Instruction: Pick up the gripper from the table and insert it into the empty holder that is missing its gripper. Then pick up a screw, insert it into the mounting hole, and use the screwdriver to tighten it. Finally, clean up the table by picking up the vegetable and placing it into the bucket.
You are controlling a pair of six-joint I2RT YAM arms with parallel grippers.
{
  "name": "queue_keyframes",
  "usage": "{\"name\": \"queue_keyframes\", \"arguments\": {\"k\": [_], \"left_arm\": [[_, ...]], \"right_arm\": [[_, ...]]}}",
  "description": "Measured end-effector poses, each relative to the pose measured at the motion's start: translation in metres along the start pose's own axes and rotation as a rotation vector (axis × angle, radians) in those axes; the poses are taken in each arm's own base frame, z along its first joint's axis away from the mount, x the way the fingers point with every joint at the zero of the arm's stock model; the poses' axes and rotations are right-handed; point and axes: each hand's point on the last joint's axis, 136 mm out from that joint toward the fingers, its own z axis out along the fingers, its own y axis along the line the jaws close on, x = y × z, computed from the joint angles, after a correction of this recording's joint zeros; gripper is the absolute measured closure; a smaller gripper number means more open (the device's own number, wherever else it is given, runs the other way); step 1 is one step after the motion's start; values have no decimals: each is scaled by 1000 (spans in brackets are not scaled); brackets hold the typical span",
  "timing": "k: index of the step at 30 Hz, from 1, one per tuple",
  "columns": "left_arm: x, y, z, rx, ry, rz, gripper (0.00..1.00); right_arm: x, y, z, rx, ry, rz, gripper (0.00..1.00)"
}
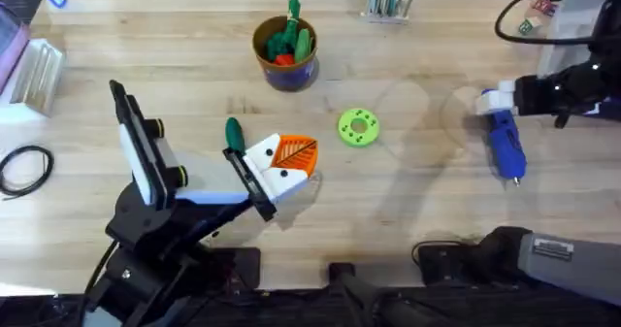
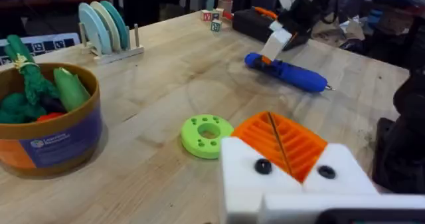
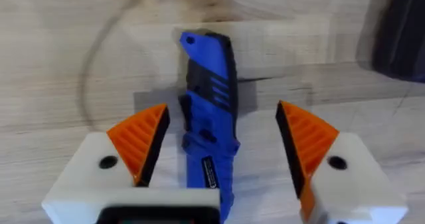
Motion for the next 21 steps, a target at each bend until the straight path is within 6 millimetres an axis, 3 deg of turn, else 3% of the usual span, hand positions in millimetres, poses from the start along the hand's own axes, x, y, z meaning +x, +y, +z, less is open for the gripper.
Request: {"name": "queue_keyframes", "arguments": {"k": [7, 15, 19, 21], "left_arm": [[0, 0, 0, 0, 0, 0, 996], [0, 0, 0, -2, 0, 0, 996], [0, 0, 0, -2, 0, 0, 996], [0, 0, 0, -2, 0, 0, 996]], "right_arm": [[-4, 1, 17, -12, 9, -38, 12], [9, 10, 45, -63, 95, -42, 25], [9, 14, 47, -86, 98, -32, 194], [9, 17, 47, -98, 97, -29, 341]]}}
